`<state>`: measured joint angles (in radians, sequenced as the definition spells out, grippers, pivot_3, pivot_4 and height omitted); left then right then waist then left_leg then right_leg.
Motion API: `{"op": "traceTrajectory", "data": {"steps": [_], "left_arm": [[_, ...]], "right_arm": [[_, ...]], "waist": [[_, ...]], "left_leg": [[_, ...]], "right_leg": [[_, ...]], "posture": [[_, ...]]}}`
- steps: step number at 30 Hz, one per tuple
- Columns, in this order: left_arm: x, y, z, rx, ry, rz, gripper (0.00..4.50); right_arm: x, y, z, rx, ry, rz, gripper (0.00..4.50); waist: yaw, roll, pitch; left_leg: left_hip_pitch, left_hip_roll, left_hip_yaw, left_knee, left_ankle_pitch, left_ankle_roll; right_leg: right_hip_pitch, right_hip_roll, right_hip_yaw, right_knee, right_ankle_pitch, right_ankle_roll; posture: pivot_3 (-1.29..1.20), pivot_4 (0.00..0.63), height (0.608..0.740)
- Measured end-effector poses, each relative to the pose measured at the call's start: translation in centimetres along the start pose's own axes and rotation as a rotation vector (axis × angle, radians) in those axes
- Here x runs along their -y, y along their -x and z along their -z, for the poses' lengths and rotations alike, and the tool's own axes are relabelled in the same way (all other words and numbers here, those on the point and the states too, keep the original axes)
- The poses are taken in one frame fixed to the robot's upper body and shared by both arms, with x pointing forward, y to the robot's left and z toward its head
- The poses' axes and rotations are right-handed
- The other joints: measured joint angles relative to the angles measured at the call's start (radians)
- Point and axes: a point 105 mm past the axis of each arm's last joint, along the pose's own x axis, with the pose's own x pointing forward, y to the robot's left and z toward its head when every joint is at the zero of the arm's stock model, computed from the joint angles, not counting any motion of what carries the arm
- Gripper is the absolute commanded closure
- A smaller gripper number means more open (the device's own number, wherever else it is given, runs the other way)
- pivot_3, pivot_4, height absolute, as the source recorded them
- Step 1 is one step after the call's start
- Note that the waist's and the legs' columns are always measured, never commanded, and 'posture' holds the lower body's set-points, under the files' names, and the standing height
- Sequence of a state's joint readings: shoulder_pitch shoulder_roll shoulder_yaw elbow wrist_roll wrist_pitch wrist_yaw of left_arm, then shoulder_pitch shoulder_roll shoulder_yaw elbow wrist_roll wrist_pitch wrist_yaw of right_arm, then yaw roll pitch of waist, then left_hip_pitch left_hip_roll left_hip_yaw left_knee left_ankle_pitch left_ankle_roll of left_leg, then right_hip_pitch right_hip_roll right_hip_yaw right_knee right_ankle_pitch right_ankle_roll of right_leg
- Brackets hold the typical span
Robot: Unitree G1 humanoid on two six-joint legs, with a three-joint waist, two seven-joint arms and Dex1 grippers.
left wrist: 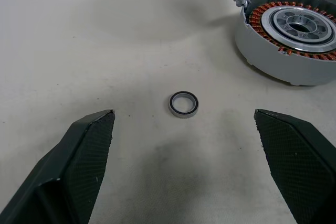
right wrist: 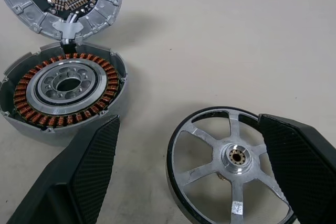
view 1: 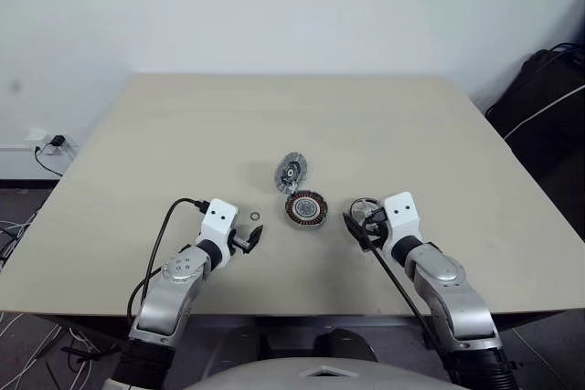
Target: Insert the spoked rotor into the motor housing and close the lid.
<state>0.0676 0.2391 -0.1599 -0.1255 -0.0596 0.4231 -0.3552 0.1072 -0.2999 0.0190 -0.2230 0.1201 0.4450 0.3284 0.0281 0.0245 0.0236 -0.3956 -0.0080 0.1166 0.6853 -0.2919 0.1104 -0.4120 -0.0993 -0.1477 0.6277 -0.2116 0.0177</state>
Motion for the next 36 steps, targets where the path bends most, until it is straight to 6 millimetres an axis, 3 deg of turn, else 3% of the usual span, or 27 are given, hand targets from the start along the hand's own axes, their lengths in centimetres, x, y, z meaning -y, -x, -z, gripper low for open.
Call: {"op": "traceTrajectory", "data": {"steps": [16,27,36], "left_arm": [[-0.1,-0.2,0.0,-0.004,-0.003,-0.007,0.01],[-1.1,-3.5,-1.0,-0.033,-0.028,-0.031,0.01],[-1.2,-5.0,-0.1,-0.108,-0.061,-0.009,0.01]], "right_arm": [[0.0,-0.1,0.2,-0.004,0.0,-0.001,0.0],[-0.4,-0.3,-0.1,0.014,-0.004,-0.011,0.0],[-0.4,-0.3,0.0,0.013,-0.009,-0.006,0.0]], "waist": [[0.001,0.0,0.0],[0.001,-0.001,0.0],[0.001,-0.001,0.0]], "left_leg": [[0.0,0.0,0.0,0.0,0.0,0.0],[0.0,0.0,0.0,0.0,0.0,-0.001],[0.0,0.0,0.0,0.0,0.001,-0.001]], "right_leg": [[0.0,0.0,0.0,0.0,0.0,0.0],[0.0,0.0,0.0,0.0,0.0,0.001],[0.0,0.0,0.0,0.0,0.001,0.001]], "posture": [[0.0,0.0,0.74],[0.0,0.0,0.74],[0.0,0.0,0.74]]}}
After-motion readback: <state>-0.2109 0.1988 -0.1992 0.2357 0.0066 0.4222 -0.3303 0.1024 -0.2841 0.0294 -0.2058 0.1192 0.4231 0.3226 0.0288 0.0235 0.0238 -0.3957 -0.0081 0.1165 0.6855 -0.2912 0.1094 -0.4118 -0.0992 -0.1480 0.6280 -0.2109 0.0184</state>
